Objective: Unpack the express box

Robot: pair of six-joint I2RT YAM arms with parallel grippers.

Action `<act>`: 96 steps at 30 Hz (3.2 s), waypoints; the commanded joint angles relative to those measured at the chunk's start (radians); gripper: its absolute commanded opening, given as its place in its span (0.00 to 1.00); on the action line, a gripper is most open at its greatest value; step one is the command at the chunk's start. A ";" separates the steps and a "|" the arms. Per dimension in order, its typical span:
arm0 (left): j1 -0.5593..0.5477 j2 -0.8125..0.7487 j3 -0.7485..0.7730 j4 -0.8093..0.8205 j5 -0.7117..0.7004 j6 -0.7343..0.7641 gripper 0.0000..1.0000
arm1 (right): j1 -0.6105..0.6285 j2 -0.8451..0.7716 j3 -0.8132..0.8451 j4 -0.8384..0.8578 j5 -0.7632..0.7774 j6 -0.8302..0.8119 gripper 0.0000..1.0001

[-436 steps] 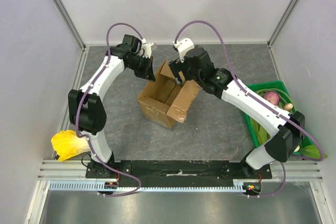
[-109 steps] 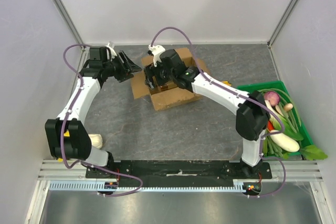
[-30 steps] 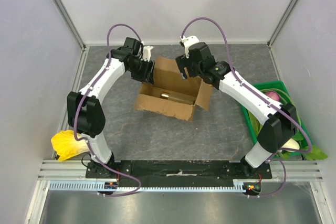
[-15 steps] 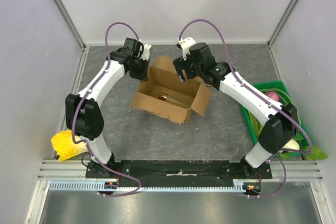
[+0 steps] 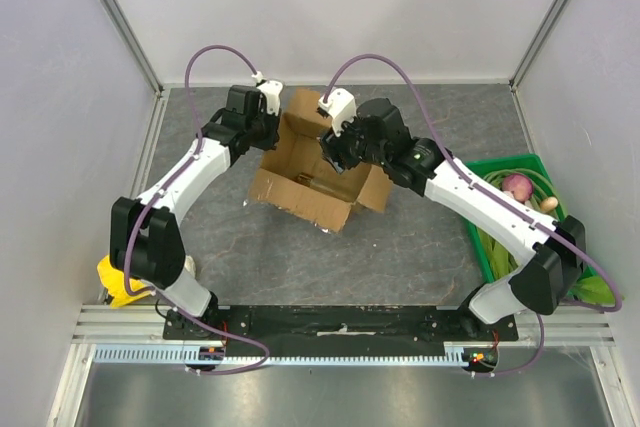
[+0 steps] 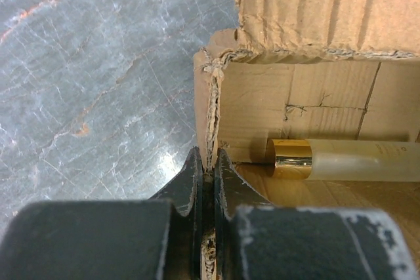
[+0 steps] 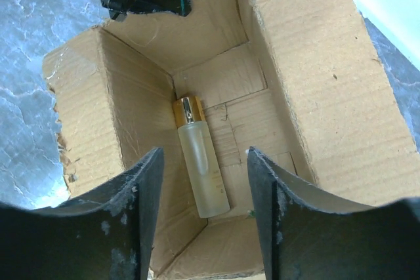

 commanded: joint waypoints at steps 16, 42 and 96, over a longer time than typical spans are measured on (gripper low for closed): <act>-0.017 -0.165 -0.229 0.357 -0.058 0.090 0.02 | 0.160 0.095 0.000 0.048 0.189 -0.135 0.33; -0.041 -0.420 -0.666 0.763 -0.098 0.117 0.02 | 0.245 0.184 -0.087 0.063 0.255 -0.105 0.12; 0.091 -0.098 0.051 -0.073 0.372 -0.013 0.02 | 0.151 0.481 0.057 -0.113 0.056 0.086 0.61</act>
